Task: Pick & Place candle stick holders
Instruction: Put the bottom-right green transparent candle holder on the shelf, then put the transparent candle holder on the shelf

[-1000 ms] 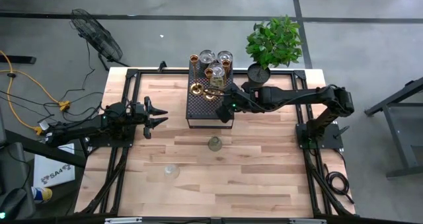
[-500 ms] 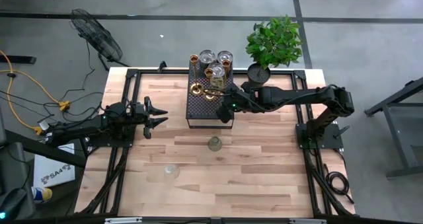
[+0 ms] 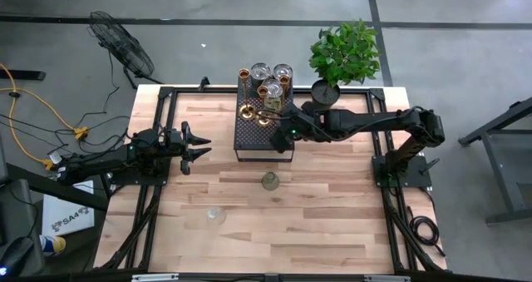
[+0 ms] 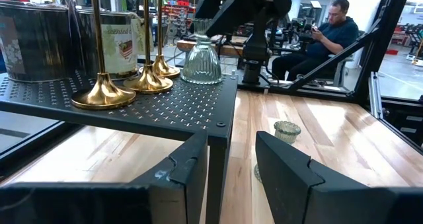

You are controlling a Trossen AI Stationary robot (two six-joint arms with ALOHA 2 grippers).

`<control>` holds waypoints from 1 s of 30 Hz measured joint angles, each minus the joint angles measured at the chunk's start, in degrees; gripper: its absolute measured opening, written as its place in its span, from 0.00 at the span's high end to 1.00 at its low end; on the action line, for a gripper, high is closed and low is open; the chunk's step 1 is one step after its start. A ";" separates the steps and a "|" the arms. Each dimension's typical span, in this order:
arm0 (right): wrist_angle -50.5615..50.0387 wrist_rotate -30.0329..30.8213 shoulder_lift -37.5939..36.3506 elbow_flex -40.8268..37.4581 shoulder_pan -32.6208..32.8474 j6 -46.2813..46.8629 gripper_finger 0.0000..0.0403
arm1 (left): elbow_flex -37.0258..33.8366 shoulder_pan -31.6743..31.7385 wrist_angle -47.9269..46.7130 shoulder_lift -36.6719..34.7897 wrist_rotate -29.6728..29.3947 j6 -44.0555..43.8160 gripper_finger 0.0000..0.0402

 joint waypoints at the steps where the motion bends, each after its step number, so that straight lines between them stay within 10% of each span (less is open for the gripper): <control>1: 0.80 -0.44 0.00 0.00 0.01 -0.35 0.49 | 0.00 0.00 0.00 0.01 -0.01 0.00 0.69; 30: -0.29 -2.24 -1.37 0.05 -0.98 1.28 0.31 | 0.02 0.01 0.00 0.01 -0.01 0.00 0.69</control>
